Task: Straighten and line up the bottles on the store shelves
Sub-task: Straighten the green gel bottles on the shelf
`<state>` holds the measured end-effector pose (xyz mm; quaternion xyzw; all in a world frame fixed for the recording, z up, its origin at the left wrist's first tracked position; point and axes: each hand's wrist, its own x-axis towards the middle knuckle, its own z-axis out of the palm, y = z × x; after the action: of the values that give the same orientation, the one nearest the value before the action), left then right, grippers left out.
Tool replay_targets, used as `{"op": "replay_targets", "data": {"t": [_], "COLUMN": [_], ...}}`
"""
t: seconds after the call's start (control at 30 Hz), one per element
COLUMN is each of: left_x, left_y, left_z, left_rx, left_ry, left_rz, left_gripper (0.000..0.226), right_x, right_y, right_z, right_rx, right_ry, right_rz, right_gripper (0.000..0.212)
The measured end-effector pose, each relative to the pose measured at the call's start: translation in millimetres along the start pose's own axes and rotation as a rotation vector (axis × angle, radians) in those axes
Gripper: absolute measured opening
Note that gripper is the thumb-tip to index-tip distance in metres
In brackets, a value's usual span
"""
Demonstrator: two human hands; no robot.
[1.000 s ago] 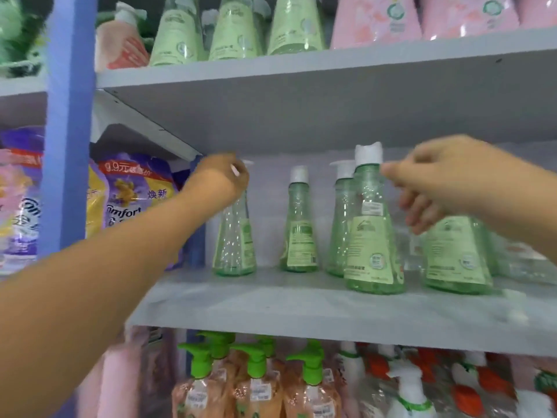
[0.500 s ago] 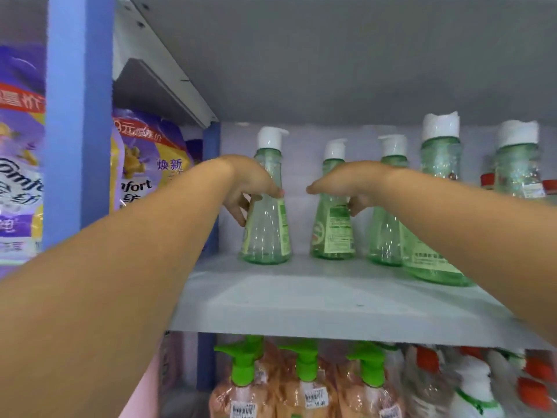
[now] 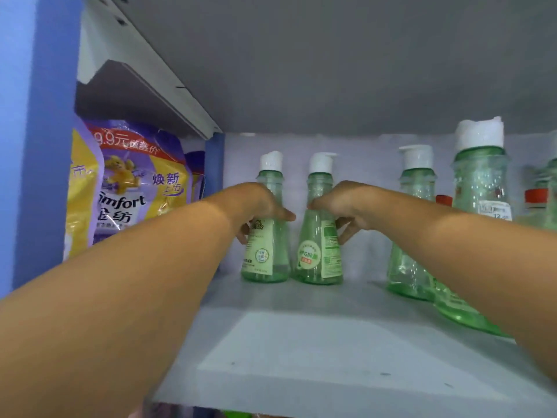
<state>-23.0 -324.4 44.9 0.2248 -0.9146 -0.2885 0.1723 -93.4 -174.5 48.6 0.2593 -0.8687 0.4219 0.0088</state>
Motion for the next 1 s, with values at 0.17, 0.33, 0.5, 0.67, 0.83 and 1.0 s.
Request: {"op": "replay_targets", "data": {"t": [0.17,0.33,0.5,0.67,0.83,1.0], "left_x": [12.8,12.8,13.6,16.3,18.5,14.4], "left_y": [-18.9,-26.6,-27.9,-29.7,-28.2,-30.0], "left_z": [-5.4,-20.2,-15.2,-8.2,-10.4,-12.6], "left_rx": [0.046,-0.268,-0.177,-0.133,-0.138,-0.215], "left_ry": [0.083,-0.067,-0.017,0.066,0.042,-0.014], "left_rz": [0.049,0.095,0.137,0.167,0.153,0.129], "left_gripper": [0.068,0.032,0.035,0.033,0.034,0.036], "right_x": [8.9,12.2,11.5,16.4,24.9,18.6], "right_y": [17.5,21.1,8.7,-4.9,9.8,7.3], "right_z": [3.2,8.7,5.4,15.2,14.9,8.7], "right_rx": [0.063,0.121,-0.008,-0.212,0.031,0.028], "right_ry": [0.058,0.074,0.013,0.038,0.027,0.037], "right_rz": [-0.106,-0.113,-0.128,-0.072,-0.127,-0.147], "right_gripper": [0.036,0.036,0.043,0.052,0.03,0.03]}}
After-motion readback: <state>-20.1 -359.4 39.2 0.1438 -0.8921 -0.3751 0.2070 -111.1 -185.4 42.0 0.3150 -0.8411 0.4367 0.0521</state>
